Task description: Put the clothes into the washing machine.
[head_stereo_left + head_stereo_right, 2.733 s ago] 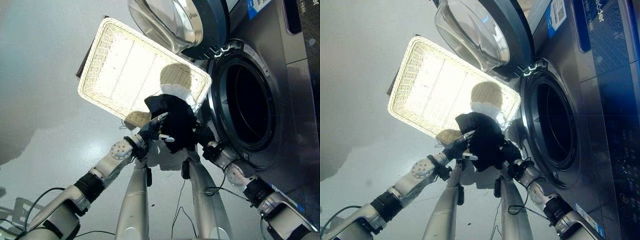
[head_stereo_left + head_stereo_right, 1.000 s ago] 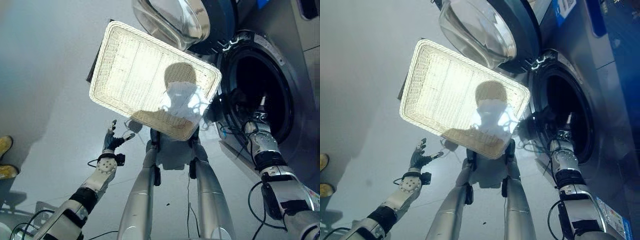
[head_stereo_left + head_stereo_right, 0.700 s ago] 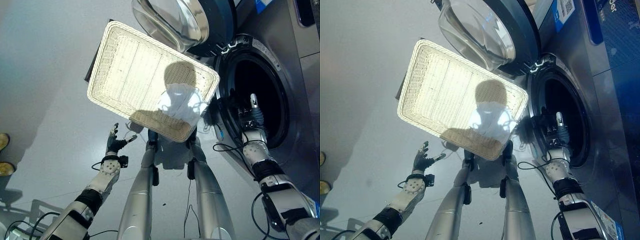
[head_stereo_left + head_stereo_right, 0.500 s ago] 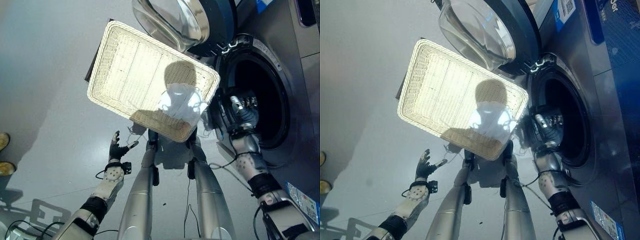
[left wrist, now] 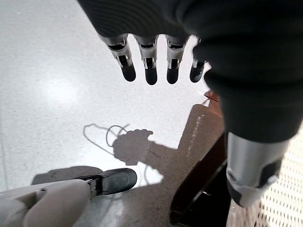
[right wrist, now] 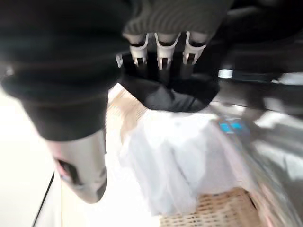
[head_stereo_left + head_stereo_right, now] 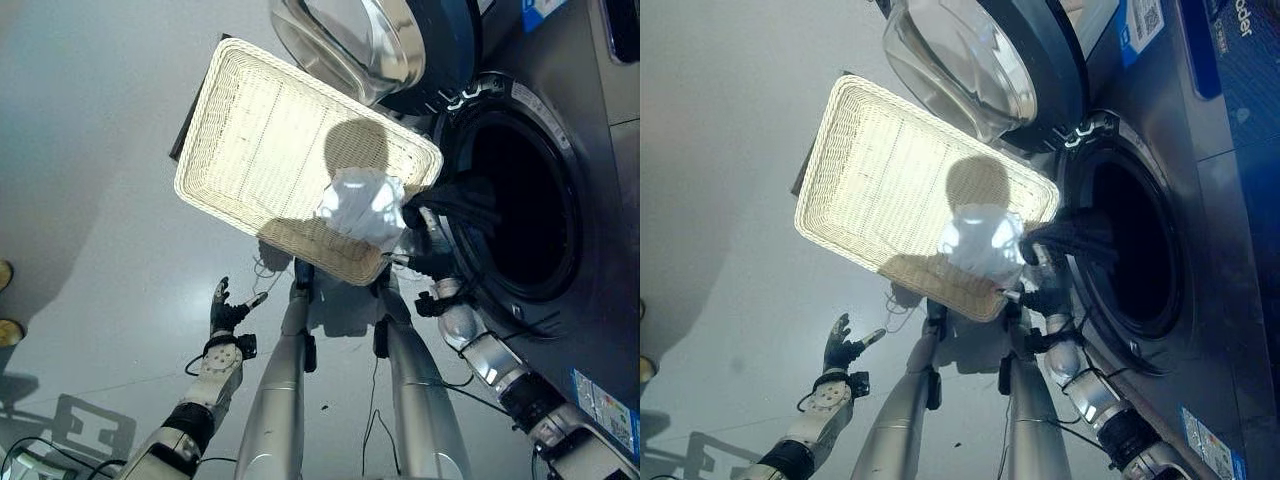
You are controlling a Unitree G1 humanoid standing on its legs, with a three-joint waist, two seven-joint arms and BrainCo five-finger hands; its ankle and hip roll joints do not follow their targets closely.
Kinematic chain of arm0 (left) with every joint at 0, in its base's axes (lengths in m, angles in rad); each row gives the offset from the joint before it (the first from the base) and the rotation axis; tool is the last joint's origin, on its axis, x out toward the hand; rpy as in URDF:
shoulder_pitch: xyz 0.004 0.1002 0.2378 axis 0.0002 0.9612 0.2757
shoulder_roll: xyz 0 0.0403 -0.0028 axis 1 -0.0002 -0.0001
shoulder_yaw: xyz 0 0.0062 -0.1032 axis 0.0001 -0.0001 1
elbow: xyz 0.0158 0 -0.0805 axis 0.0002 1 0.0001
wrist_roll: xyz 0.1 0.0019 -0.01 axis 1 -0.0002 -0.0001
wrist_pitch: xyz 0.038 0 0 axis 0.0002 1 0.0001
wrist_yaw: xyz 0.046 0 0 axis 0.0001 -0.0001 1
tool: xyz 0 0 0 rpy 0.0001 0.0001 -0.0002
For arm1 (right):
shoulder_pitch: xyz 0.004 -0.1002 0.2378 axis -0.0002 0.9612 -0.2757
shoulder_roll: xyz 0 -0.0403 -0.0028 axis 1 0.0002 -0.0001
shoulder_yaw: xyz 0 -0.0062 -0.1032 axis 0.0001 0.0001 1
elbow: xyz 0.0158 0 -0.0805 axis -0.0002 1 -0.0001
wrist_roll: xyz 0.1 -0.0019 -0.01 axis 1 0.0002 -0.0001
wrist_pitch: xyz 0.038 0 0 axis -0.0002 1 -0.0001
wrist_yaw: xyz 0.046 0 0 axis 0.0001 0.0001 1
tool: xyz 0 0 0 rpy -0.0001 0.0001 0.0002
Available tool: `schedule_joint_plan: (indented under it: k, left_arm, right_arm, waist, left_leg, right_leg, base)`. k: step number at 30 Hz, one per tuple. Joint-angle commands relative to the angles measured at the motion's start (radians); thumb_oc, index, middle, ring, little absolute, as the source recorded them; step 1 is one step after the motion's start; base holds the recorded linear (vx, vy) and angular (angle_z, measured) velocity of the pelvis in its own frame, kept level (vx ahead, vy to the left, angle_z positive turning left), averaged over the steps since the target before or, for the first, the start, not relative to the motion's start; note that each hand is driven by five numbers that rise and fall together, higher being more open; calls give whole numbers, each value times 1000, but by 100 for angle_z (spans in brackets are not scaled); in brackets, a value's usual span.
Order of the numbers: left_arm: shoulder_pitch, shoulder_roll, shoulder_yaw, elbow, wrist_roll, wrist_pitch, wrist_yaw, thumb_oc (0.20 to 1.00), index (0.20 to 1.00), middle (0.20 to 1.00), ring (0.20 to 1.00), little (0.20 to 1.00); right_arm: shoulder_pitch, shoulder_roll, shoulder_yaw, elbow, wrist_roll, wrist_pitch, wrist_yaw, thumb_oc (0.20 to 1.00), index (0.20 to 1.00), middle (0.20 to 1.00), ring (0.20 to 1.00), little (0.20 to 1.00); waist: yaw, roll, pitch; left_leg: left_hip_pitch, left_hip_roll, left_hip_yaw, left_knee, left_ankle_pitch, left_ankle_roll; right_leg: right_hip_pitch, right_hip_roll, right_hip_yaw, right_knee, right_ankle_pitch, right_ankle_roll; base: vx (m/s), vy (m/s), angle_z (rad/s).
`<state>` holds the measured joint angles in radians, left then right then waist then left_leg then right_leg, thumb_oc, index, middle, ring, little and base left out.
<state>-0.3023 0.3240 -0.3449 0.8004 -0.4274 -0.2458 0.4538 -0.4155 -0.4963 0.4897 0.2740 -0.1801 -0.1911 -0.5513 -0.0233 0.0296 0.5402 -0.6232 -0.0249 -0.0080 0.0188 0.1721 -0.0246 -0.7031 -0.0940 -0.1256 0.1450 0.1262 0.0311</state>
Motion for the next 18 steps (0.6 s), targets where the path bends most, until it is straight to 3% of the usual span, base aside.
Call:
schedule_joint_plan:
  k: [1, 5, 9, 13, 15, 18]
  left_arm:
    - [27, -6, 11, 8, -23, -1, -12, 1000, 1000, 1000, 1000, 1000]
    - [-7, 0, -4, 41, -23, 0, -32, 1000, 1000, 1000, 1000, 1000]
    - [-42, 11, -12, 74, -20, 9, -65, 1000, 1000, 1000, 1000, 1000]
    - [-59, 14, -27, 87, -6, 14, -70, 1000, 1000, 1000, 1000, 1000]
    - [-58, 11, -30, 94, -7, 8, -73, 1000, 1000, 1000, 1000, 1000]
    - [-56, 0, -34, 96, -6, 16, -63, 1000, 1000, 1000, 1000, 1000]
  right_arm:
    - [-12, -46, 45, -98, -129, 11, -35, 1000, 1000, 1000, 1000, 1000]
    - [-128, -93, 111, -50, -274, 136, -40, 1000, 1000, 1000, 1000, 1000]
    - [-250, -127, 171, 21, -267, 225, 14, 1000, 1000, 1000, 1000, 1000]
    - [-294, -105, 162, 90, -24, 208, -12, 1000, 1000, 1000, 1000, 1000]
    - [-298, -87, 135, 120, -7, 195, -33, 1000, 1000, 1000, 1000, 1000]
    - [-302, -62, 93, 128, 164, 155, -72, 1000, 1000, 1000, 1000, 1000]
  waist:
    - [3, 46, -20]
    - [28, 50, -20]
    - [53, 52, -20]
    - [70, 53, -20]
    - [75, 54, -20]
    - [81, 55, -20]
  left_leg:
    - [-12, -48, 55, 45, -49, -7]
    - [-13, -51, 46, 49, -50, -7]
    - [-14, -53, 37, 53, -51, -6]
    - [-14, -52, 31, 46, -48, -5]
    - [-16, -53, 29, 47, -48, -4]
    - [-21, -55, 27, 47, -49, 0]
  right_leg:
    - [12, 44, -13, 59, -73, 55]
    - [15, 34, -31, 66, -77, 64]
    - [14, 28, -49, 75, -79, 68]
    - [13, 27, -60, 79, -80, 67]
    - [10, 27, -64, 84, -82, 67]
    - [3, 25, -69, 89, -80, 68]
  base:
    - [4, 21, 6]
    - [10, 6, 16]
    - [18, -5, 23]
    - [19, -15, 29]
    - [16, 7, 21]
    - [16, 15, 15]
